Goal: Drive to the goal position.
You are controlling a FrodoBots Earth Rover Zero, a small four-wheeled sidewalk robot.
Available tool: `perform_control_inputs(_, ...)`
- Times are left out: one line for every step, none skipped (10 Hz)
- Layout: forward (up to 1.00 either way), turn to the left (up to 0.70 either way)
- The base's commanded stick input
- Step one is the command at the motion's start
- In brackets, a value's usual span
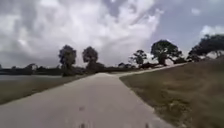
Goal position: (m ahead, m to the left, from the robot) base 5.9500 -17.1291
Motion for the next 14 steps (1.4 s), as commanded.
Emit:
perform_control_inputs(0.85, 0.0)
perform_control_inputs(0.85, 0.0)
perform_control_inputs(0.85, 0.3)
perform_control_inputs(0.85, 0.31)
perform_control_inputs(0.85, 0.2)
perform_control_inputs(0.85, 0.0)
perform_control_inputs(0.85, 0.0)
perform_control_inputs(0.85, 0.05)
perform_control_inputs(0.85, 0.31)
perform_control_inputs(0.85, 0.34)
perform_control_inputs(0.85, 0.0)
perform_control_inputs(0.85, 0.0)
perform_control_inputs(0.85, 0.0)
perform_control_inputs(0.85, 0.0)
